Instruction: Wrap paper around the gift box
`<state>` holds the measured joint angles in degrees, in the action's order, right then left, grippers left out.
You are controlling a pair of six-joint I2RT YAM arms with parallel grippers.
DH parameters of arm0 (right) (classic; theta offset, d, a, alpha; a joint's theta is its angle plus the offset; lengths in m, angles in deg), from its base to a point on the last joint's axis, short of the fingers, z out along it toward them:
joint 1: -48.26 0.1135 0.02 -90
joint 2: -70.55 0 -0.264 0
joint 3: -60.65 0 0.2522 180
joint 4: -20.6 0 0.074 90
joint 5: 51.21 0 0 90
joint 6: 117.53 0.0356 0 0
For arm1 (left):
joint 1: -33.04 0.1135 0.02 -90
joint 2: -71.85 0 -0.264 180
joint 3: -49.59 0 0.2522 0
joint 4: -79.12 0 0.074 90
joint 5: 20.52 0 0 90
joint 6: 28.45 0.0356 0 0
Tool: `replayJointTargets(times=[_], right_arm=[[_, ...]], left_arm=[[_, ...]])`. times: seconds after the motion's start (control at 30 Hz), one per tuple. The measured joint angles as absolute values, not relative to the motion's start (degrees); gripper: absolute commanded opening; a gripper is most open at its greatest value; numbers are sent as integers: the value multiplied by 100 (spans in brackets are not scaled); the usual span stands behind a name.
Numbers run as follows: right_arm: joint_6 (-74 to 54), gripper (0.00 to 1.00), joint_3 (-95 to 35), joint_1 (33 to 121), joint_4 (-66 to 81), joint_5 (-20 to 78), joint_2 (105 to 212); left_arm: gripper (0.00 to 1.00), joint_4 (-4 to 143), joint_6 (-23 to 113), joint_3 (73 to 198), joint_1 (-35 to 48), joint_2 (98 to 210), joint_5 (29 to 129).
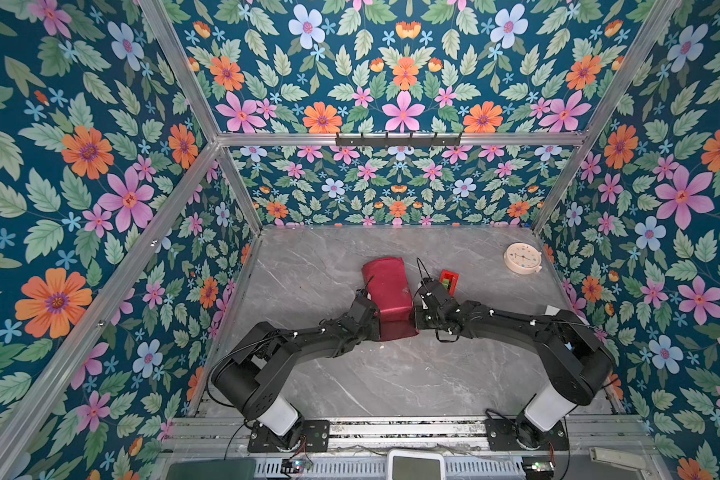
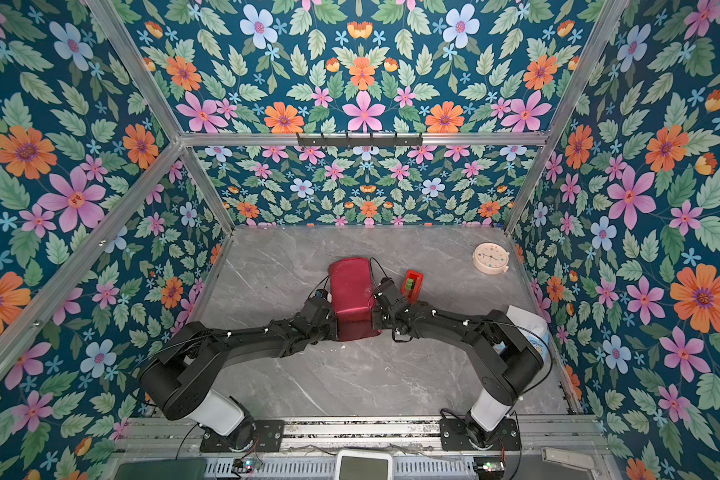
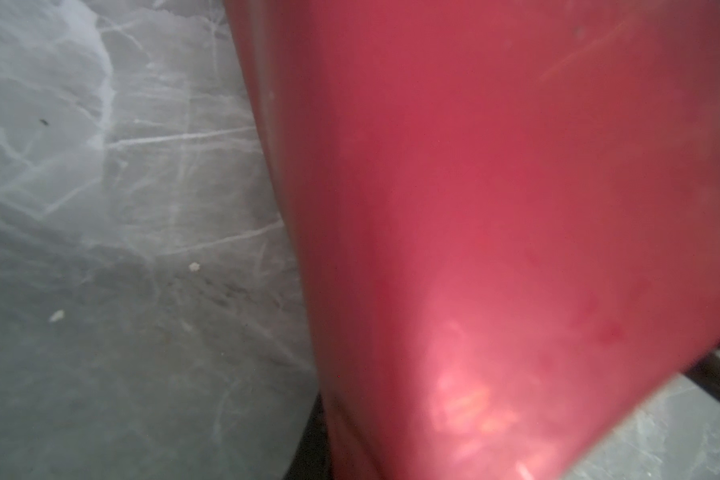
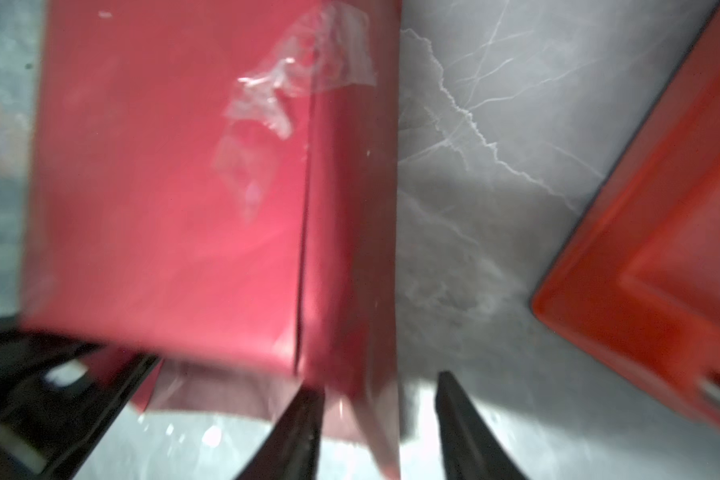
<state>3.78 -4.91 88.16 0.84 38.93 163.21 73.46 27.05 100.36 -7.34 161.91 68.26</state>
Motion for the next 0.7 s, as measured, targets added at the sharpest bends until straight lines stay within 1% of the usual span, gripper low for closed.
replayJointTargets(times=[0.13,0.23,0.37,0.57,0.7], right_arm=[[372,54,-235,8765,-15,3700,15890],[378,54,-64,8553,-19,3467,15822],[383,54,8,8175,108,3150,16002],[337,53,-230,7740,337,2771,16408],[282,52,-362,7537,274,2686,16500]], left_arm=[[14,7291,2714,10036,-734,16152,6789],[14,7260,2722,10047,-734,16147,6787],[14,7234,2725,10080,-734,16147,6772],[14,7171,2744,10102,-734,16147,6750],[14,7110,2746,10111,-734,16117,6724]])
